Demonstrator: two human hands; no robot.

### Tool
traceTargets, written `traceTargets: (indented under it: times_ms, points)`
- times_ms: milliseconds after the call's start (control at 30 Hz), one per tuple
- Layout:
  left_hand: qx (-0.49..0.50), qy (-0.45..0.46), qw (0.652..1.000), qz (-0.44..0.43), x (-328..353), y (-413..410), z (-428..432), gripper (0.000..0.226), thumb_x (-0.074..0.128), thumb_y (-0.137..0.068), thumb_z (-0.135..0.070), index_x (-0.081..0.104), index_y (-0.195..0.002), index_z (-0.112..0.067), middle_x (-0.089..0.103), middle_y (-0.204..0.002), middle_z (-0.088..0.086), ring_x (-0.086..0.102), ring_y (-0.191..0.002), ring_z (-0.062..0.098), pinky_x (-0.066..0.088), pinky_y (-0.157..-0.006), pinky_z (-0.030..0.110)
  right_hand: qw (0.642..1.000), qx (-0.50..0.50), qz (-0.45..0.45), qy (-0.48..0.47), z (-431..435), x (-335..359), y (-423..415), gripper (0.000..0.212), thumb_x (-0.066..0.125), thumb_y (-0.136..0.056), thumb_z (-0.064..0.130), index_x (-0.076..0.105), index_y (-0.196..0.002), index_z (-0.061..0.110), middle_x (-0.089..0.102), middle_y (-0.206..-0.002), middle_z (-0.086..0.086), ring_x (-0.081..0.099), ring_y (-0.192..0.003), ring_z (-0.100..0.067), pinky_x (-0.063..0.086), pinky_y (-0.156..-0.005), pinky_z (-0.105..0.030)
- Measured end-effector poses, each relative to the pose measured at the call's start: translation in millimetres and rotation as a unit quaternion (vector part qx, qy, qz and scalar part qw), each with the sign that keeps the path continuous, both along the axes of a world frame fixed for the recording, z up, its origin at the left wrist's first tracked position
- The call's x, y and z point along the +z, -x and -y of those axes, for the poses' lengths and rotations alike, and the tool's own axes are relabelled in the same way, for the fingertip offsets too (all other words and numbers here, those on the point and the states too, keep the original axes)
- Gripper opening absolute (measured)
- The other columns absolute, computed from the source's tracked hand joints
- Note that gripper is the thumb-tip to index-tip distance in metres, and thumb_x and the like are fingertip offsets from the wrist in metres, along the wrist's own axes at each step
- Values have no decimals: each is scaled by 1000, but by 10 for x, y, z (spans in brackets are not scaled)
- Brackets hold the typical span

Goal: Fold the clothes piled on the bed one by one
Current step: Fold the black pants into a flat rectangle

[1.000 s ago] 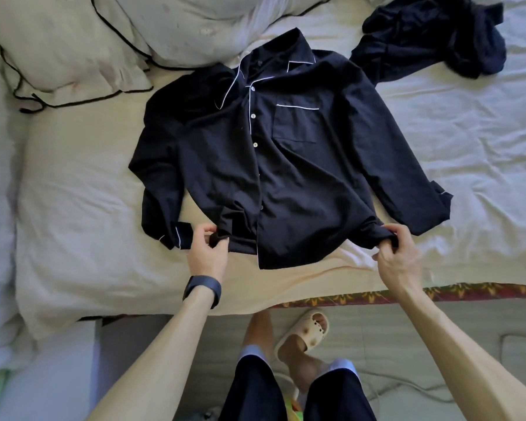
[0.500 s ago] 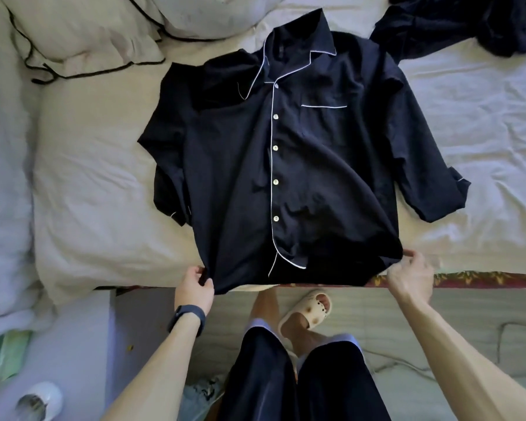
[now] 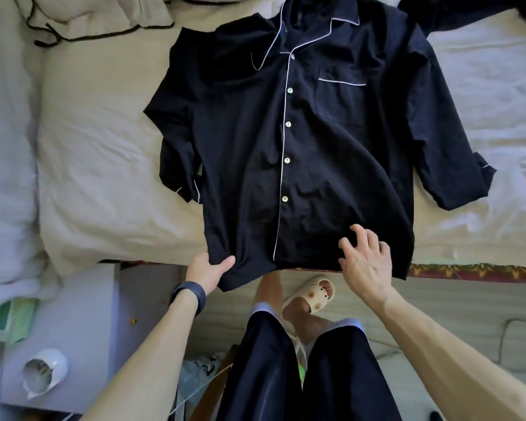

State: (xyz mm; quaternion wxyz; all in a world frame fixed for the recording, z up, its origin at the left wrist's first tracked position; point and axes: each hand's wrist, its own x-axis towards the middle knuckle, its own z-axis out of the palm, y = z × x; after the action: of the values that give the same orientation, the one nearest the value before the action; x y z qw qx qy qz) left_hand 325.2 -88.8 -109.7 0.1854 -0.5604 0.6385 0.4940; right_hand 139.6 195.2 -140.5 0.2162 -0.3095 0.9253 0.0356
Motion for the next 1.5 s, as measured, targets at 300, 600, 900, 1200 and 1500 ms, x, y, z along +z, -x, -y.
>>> traceTargets:
  times_ms: [300,600,900,1200,1500]
  points:
    - [-1,56,997,54,289,-243,243,32,75,-79,-61,69,-82,-30,69,-83,-13,63,-78,11,45,-60,26,935,-343,76,56,-213,119,256,63,64,-90,50,50,-137,11,34,-153,-14,35,-138,-40,37,-109,-54]
    - [229,-99,967,-58,24,116,158,13,65,-93,-16,55,-86,-14,67,-98,9,64,-93,27,49,-86,39,812,-548,182,90,-629,56,418,57,64,-94,54,61,-130,9,63,-129,-23,52,-126,-44,44,-104,-51]
    - [-21,158,974,163,120,74,145,22,65,-90,-17,52,-107,-17,63,-106,8,54,-84,28,43,-72,34,844,-520,107,70,-1099,226,553,32,48,-103,22,68,-118,3,67,-117,-30,57,-113,-49,45,-95,-47]
    - [-353,331,875,-2,289,1454,-557,72,67,-83,-24,39,-149,-21,27,-158,11,32,-141,34,32,-113,49,769,-592,110,212,-774,360,1048,71,64,-89,50,40,-145,14,52,-142,-7,54,-125,-29,40,-98,-40]
    - [-649,260,713,-56,-425,2919,-1016,73,31,-99,-60,-15,-154,-45,-22,-165,-1,-16,-153,30,-4,-119,58,668,-650,175,317,-561,16,2145,68,79,-83,17,44,-141,15,65,-125,-15,61,-95,-25,48,-73,-36]
